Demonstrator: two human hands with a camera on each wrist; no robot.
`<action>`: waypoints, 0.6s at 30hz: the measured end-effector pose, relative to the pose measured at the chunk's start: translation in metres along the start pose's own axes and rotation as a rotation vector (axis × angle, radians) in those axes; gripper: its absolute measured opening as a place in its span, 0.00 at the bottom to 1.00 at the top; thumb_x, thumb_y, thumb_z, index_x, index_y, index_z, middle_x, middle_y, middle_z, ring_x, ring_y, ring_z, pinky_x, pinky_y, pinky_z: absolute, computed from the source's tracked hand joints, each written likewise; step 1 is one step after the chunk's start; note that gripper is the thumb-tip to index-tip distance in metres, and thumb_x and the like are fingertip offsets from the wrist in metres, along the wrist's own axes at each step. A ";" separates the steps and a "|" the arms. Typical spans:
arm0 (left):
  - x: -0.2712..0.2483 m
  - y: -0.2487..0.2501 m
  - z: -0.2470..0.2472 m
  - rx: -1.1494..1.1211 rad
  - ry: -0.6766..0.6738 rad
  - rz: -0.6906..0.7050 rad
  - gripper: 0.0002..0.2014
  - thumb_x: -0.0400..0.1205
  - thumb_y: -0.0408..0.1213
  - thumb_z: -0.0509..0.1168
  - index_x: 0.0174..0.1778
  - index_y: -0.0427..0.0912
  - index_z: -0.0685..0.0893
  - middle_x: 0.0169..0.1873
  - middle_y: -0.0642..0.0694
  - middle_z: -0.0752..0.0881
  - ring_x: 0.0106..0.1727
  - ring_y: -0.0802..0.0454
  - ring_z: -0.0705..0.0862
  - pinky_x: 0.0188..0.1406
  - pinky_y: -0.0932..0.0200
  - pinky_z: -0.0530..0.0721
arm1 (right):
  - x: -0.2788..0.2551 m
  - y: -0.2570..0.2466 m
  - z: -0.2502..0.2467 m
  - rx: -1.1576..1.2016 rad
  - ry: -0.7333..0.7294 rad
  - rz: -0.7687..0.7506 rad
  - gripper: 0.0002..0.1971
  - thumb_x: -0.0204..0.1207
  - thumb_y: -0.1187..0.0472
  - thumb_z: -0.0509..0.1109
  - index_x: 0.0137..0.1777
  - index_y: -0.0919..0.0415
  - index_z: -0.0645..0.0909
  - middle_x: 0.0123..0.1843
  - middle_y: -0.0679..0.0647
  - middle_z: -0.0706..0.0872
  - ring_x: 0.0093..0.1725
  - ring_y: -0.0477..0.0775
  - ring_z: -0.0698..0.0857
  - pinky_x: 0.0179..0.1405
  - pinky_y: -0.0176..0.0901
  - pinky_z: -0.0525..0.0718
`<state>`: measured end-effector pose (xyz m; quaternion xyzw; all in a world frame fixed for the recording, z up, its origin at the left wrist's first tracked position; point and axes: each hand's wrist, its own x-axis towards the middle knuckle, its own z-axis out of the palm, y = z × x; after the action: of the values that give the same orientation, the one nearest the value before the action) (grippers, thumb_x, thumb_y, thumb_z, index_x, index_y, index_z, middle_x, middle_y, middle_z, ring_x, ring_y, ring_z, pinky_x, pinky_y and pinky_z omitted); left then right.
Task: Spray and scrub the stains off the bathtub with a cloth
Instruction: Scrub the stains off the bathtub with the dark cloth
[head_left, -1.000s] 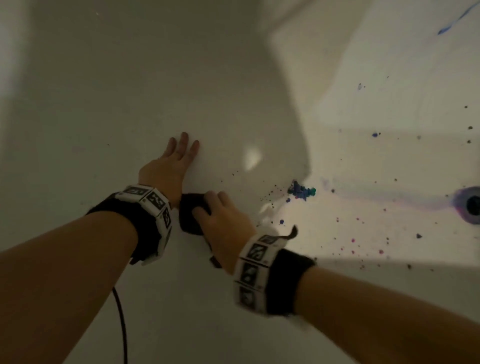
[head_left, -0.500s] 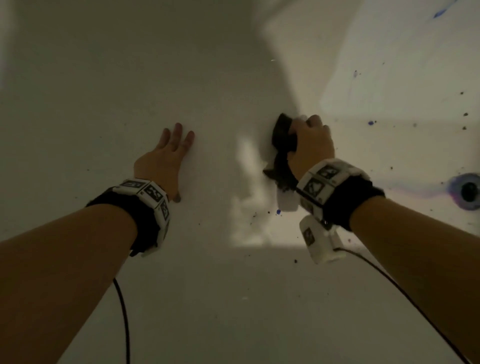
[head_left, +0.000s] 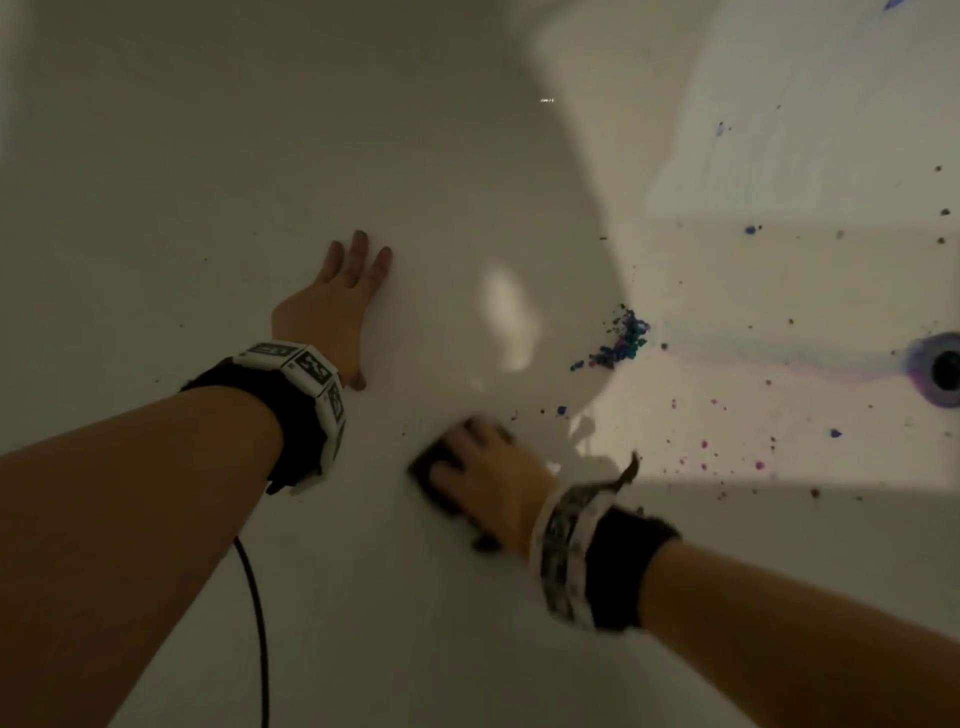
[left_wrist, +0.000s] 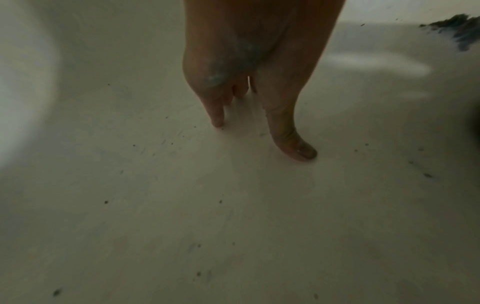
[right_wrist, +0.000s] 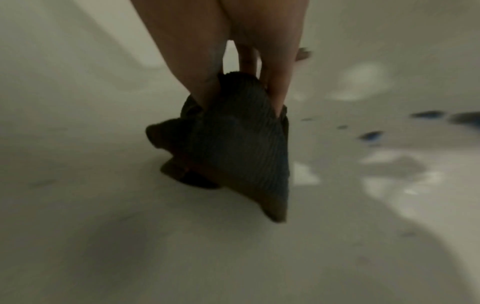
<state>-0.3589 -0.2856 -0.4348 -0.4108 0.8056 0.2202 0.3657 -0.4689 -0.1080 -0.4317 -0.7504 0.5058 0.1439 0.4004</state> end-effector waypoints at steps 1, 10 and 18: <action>0.000 0.000 0.000 0.002 0.002 0.001 0.66 0.63 0.34 0.81 0.81 0.52 0.33 0.80 0.50 0.30 0.82 0.51 0.36 0.72 0.47 0.68 | 0.003 0.016 -0.010 -0.007 0.053 0.077 0.40 0.46 0.49 0.86 0.61 0.61 0.80 0.59 0.68 0.80 0.53 0.71 0.80 0.48 0.56 0.84; 0.002 0.001 0.001 0.022 0.003 0.012 0.66 0.64 0.36 0.81 0.80 0.52 0.32 0.79 0.50 0.29 0.82 0.50 0.36 0.72 0.47 0.69 | 0.003 0.049 -0.065 0.157 0.396 0.521 0.30 0.70 0.62 0.71 0.72 0.57 0.66 0.72 0.59 0.63 0.68 0.61 0.64 0.57 0.49 0.75; -0.004 -0.013 0.019 -0.030 0.021 0.008 0.57 0.71 0.41 0.75 0.81 0.50 0.34 0.80 0.51 0.31 0.82 0.50 0.36 0.79 0.49 0.60 | 0.017 -0.062 -0.003 0.067 -0.019 -0.179 0.21 0.83 0.58 0.58 0.75 0.61 0.65 0.76 0.62 0.61 0.69 0.63 0.65 0.58 0.55 0.72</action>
<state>-0.3393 -0.2782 -0.4449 -0.4155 0.8076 0.2292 0.3501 -0.4081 -0.1111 -0.4122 -0.7774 0.4375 0.0978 0.4413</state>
